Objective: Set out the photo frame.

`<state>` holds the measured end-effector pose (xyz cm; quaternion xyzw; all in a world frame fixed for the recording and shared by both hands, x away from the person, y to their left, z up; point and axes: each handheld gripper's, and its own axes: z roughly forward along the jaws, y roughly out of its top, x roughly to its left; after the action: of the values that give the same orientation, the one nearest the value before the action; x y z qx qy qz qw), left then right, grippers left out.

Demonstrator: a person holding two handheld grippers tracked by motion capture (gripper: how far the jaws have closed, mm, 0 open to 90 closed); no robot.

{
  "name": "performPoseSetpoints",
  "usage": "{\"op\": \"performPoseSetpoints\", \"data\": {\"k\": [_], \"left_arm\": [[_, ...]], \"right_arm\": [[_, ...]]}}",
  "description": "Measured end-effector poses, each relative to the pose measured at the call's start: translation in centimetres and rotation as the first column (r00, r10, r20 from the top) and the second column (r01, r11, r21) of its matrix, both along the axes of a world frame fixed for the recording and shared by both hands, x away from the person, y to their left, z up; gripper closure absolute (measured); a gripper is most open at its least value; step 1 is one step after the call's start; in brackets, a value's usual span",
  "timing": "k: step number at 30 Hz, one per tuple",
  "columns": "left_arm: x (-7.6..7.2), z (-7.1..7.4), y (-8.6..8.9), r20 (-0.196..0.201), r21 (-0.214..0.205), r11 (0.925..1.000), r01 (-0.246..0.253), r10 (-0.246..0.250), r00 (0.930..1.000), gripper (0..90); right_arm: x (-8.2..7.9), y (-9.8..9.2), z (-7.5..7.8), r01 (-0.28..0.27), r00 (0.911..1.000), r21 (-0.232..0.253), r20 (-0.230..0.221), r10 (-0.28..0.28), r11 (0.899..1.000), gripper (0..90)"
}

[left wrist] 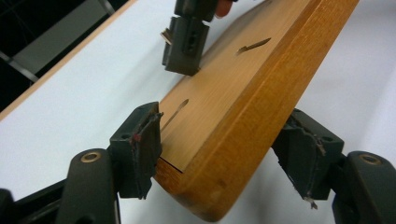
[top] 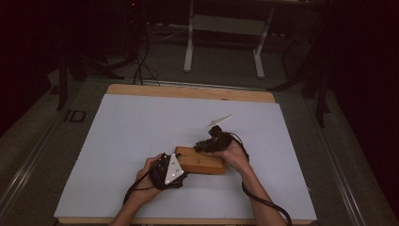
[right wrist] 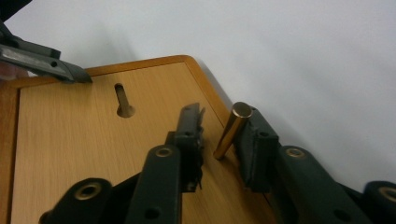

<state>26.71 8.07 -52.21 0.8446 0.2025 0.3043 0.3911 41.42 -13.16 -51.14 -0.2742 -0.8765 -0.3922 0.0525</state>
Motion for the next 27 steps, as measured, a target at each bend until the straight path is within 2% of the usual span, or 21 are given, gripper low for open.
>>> {"op": "performPoseSetpoints", "data": {"k": [7,13,27], "left_arm": [[0.2,0.3,0.0,0.0,-0.024,0.9997,-0.004,0.004,1.0,37.3],[0.4,0.5,0.0,0.003,-0.038,0.9992,-0.005,0.005,1.0,39.9],[1.0,0.8,0.3,-0.017,-0.066,0.9978,0.011,-0.012,0.9998,40.6]], "right_arm": [[-0.2,-0.4,0.2,0.032,0.9992,0.0,0.024,-0.032,0.999,59.0],[-0.7,-1.3,0.6,0.055,0.9975,-0.002,0.045,-0.055,0.998,56.6],[-1.9,-3.2,2.0,0.076,0.9919,-0.013,0.103,-0.074,0.997,53.8]]}}
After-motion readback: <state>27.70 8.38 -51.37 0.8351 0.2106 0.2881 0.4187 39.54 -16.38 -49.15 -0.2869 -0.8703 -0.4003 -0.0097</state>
